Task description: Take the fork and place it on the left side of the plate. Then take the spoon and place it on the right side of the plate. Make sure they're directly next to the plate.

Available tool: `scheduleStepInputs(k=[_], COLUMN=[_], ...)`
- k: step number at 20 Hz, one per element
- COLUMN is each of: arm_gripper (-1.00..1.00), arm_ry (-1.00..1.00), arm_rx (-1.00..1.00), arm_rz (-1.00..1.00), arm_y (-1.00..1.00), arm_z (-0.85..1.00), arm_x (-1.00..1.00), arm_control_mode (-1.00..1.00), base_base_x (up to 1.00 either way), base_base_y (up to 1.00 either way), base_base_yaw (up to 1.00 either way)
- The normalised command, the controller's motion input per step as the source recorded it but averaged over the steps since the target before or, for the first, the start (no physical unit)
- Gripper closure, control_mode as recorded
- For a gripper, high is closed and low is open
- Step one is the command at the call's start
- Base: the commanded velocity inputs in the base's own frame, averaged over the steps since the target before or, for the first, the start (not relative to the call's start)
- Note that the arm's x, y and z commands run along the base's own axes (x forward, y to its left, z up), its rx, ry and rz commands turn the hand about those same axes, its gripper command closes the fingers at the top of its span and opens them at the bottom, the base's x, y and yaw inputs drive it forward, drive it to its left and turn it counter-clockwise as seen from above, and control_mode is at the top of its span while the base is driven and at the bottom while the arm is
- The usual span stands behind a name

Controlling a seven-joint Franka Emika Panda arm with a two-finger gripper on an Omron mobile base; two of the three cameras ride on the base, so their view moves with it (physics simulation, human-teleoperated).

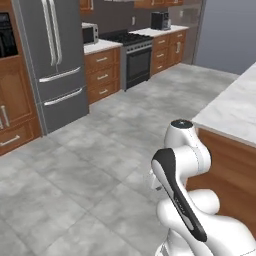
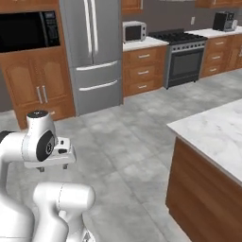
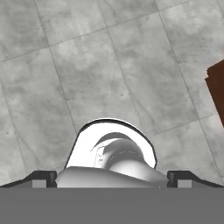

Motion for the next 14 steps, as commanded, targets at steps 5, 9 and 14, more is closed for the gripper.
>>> scheduleStepInputs(k=[5,9,14], arm_gripper=[-1.00,-1.00,-1.00], arm_ry=[0.00,0.00,0.00], arm_rx=[0.00,0.00,0.00], arm_rz=[0.00,0.00,0.00], arm_y=[0.00,0.00,0.00], arm_z=[0.00,0.00,0.00], arm_x=[0.00,0.00,0.00], arm_control_mode=[1.00,1.00,1.00], base_base_x=[1.00,1.00,1.00], base_base_y=[0.35,0.31,0.26], base_base_yaw=[-0.22,-0.22,-0.22])
